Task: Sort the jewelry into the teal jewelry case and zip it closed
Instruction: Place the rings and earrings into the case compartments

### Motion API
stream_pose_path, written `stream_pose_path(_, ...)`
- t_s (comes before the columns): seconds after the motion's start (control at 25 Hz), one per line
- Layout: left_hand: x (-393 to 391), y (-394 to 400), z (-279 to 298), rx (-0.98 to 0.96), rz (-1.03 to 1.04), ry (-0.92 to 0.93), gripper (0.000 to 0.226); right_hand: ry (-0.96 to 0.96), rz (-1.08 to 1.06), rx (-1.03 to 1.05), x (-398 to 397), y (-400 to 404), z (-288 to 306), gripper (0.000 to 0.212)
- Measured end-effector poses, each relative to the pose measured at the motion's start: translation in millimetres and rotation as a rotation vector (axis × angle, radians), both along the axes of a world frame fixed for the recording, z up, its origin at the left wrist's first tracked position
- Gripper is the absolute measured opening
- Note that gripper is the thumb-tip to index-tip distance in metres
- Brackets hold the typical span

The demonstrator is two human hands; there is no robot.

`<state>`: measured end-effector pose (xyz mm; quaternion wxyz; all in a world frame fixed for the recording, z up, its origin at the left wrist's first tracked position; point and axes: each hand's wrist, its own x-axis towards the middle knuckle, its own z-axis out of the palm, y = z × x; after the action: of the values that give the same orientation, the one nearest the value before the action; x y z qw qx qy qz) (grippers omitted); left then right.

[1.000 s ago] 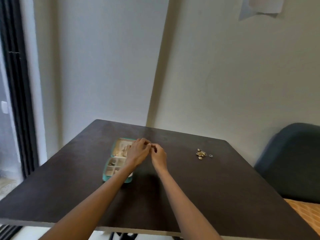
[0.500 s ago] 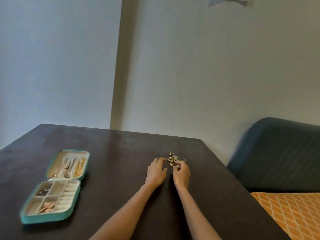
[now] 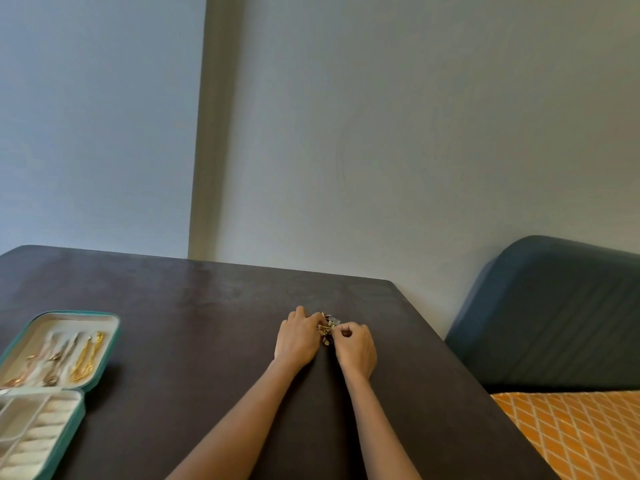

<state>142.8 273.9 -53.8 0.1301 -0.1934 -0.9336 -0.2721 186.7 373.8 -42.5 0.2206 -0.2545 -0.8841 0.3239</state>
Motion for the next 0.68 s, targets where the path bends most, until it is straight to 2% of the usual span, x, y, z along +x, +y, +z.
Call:
stream_pose_path(0.2,5.1,-5.4,0.4,0.121,0.067,0.019,0.017,0.17,-0.043,-0.226,8.6,0.2,-2.9,0.019)
stream_pose_path(0.32,3.9,-8.1,-0.1,0.197,0.023,-0.002,0.016,0.155,-0.009,-0.19,16.2,-2.5,-2.6,0.017)
stream_pose_path(0.52,-0.5,-13.6,-3.6,0.492,-0.001,-0.132,0.014,0.092,0.082,-0.081,19.4,-6.4,-6.2,0.011)
stream_pose_path(0.68,3.5,-16.4,4.2,0.673,-0.135,-0.219,0.017,0.226,0.194,-0.113,17.9,-5.0,-7.7,0.011)
